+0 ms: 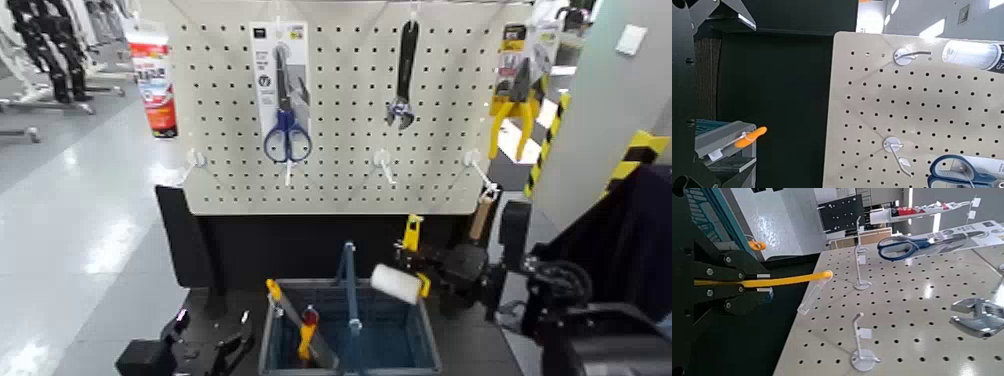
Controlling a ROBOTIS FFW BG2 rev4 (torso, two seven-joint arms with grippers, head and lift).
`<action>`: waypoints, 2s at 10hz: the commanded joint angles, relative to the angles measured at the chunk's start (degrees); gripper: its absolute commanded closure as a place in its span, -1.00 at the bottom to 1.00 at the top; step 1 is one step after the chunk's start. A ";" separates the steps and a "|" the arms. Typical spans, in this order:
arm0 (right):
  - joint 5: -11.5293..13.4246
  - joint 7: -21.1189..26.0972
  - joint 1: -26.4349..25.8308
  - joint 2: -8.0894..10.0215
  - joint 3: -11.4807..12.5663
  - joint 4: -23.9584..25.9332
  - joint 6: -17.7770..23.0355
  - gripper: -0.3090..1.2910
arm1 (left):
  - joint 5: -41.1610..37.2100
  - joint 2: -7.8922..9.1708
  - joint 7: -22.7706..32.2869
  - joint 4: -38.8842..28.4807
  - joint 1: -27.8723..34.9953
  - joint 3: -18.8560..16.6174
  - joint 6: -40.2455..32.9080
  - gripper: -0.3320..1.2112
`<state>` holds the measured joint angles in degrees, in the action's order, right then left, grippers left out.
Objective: Put the yellow roller into the crate.
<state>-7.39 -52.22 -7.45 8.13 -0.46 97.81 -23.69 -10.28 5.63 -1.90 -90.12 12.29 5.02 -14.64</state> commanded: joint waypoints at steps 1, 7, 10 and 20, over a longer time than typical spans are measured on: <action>-1.13 0.98 0.51 -0.74 -1.03 -5.70 2.15 0.97 | 0.00 0.00 -0.03 0.12 -0.16 0.16 -0.04 -0.42; 1.68 4.23 -3.62 -1.71 -7.80 -17.13 4.26 0.86 | -0.18 0.00 -0.12 0.12 -0.42 0.60 -0.04 -0.42; 1.77 4.23 -4.15 -1.62 -8.33 -17.74 4.00 0.38 | -0.18 0.00 -0.56 0.20 -0.69 0.43 -0.04 -0.42; 4.49 19.52 9.12 -2.59 -1.03 0.10 7.16 -0.48 | -0.44 0.00 -0.74 0.29 -0.69 0.60 -0.22 -0.42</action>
<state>-2.55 -32.92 0.03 5.83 -1.99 96.76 -17.94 -10.72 5.62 -2.62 -89.82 11.66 5.61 -14.92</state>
